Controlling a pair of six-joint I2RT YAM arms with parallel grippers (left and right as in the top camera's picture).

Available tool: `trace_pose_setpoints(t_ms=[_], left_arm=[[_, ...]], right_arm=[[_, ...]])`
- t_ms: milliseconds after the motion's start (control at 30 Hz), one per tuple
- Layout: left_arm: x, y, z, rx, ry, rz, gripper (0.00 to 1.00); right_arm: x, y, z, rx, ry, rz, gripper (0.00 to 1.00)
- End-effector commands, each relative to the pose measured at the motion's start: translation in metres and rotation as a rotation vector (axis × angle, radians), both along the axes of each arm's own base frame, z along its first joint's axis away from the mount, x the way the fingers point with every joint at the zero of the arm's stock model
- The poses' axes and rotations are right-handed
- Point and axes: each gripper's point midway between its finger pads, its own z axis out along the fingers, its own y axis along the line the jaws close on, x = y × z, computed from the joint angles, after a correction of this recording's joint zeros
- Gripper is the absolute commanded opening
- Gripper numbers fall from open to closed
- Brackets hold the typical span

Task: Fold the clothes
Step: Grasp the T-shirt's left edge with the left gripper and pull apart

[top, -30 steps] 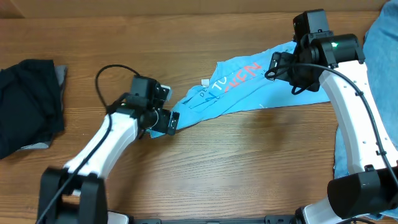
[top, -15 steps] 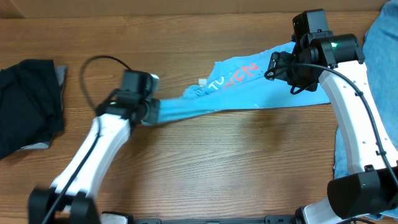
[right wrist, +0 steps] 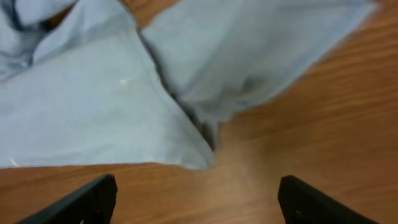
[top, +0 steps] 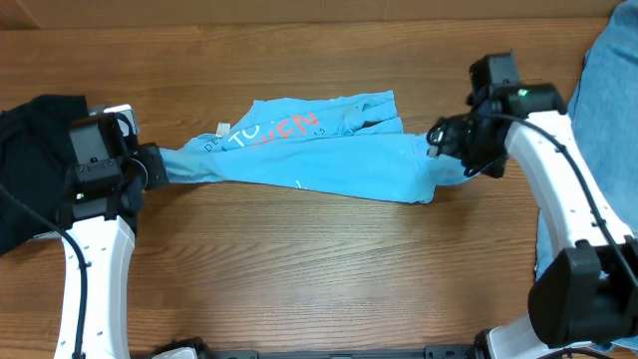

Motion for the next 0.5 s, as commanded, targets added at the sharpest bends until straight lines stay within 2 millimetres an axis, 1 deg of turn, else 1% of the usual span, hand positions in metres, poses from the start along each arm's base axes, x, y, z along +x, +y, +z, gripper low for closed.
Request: trace_pose_setpoints(t_ms=[0, 67, 100, 133, 200, 233, 333, 400, 433, 467], left_arm=[[0.004, -0.004, 0.014, -0.021, -0.043, -0.011, 0.04], [0.003, -0.005, 0.013, -0.026, -0.039, -0.014, 0.04], [0.002, -0.006, 0.012, -0.030, -0.032, -0.014, 0.04], [0.001, -0.006, 0.010, -0.034, -0.025, -0.012, 0.04], [-0.002, -0.007, 0.008, -0.039, -0.010, -0.009, 0.04], [-0.003, -0.007, 0.007, -0.044, -0.010, -0.004, 0.04], [-0.003, -0.007, 0.008, -0.046, -0.011, 0.000, 0.04], [-0.003, -0.007, 0.007, -0.046, -0.010, -0.001, 0.04], [-0.003, -0.007, 0.007, -0.046, -0.010, -0.001, 0.04], [-0.003, -0.007, 0.007, -0.047, -0.009, 0.000, 0.04]], right_arm=[[0.019, 0.016, -0.007, 0.050, -0.130, 0.186, 0.86], [0.037, 0.018, -0.007, 0.046, -0.207, 0.214, 0.86], [0.046, 0.019, -0.011, 0.046, -0.228, 0.215, 0.85], [0.050, 0.021, -0.015, 0.051, -0.228, 0.217, 0.84], [0.050, 0.037, -0.044, 0.094, -0.171, 0.248, 0.83], [0.050, 0.044, -0.054, 0.101, -0.152, 0.263, 0.83], [0.047, 0.059, -0.077, 0.103, -0.109, 0.298, 0.79], [0.042, 0.067, -0.089, 0.104, -0.077, 0.316, 0.79], [0.041, 0.069, -0.092, 0.104, -0.070, 0.321, 0.73], [0.041, 0.069, -0.093, 0.103, -0.067, 0.321, 0.50]])
